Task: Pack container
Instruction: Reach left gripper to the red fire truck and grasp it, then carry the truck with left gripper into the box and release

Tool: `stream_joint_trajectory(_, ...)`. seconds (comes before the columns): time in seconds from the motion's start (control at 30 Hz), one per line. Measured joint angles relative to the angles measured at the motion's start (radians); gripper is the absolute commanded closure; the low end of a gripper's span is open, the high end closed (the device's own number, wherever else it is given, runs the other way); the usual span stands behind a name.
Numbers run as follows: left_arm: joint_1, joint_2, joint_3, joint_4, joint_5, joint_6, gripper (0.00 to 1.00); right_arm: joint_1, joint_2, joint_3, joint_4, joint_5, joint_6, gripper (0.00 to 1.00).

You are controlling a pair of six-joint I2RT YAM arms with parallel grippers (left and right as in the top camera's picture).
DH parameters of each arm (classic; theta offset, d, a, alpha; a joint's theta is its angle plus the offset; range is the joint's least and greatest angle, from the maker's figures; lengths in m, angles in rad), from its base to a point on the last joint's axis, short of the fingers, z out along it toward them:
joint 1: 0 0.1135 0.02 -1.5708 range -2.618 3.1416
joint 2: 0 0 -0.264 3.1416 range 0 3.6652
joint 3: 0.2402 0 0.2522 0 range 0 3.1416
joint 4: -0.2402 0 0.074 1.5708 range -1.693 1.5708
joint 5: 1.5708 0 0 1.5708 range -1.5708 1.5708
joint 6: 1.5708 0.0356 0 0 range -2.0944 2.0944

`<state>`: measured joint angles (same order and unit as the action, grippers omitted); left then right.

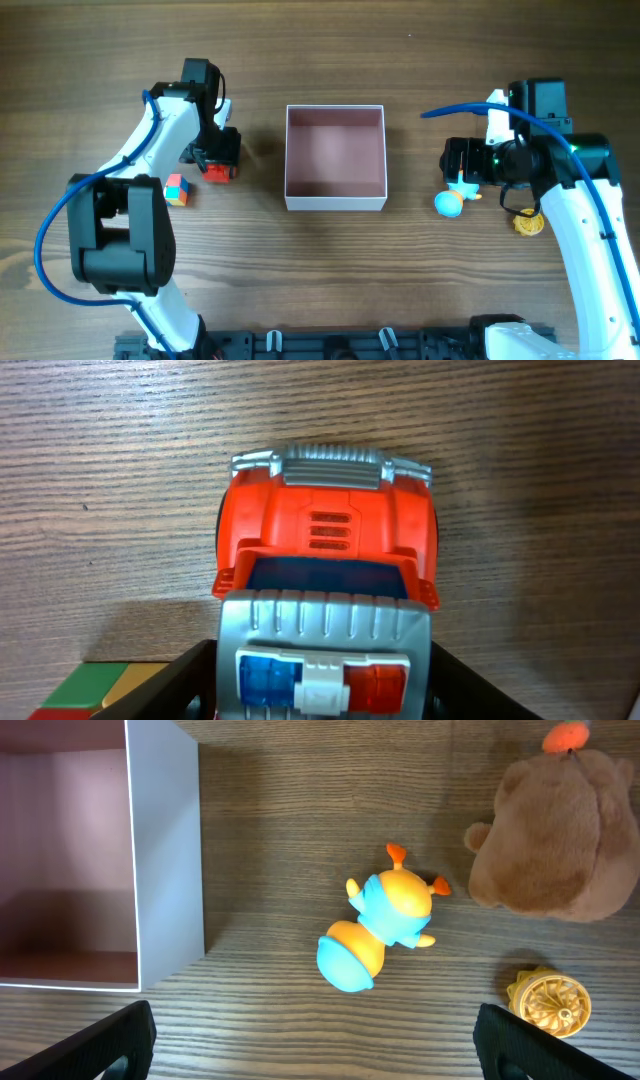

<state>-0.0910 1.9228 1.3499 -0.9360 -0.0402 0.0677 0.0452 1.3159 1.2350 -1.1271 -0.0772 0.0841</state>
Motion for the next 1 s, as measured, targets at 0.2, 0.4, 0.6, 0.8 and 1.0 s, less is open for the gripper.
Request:
stream_joint_trajectory(0.2, 0.000, -0.001, 0.000, 0.000, 0.000, -0.001, 0.60, 0.000, 0.000, 0.000, 0.000, 0.000, 0.000, 0.00)
stream_joint_trajectory(0.4, 0.000, -0.004, 0.000, -0.003, 0.000, 0.000, 0.93, 0.000, 0.000, 0.000, -0.001, 0.000, 0.000, 0.00)
stream_joint_trajectory(0.6, -0.002, -0.005, 0.006, -0.036, 0.000, -0.013, 0.96, 0.000, 0.000, 0.000, -0.002, 0.000, 0.000, 0.00)
stream_joint_trajectory(0.8, -0.066, -0.093, 0.148, -0.181, -0.004, -0.076, 0.96, 0.000, 0.000, 0.000, -0.002, 0.000, 0.000, 0.00)
stream_joint_trajectory(1.0, -0.282, -0.323, 0.271, -0.062, -0.011, -0.227, 0.96, 0.000, 0.000, 0.000, -0.002, 0.000, 0.000, 0.00)
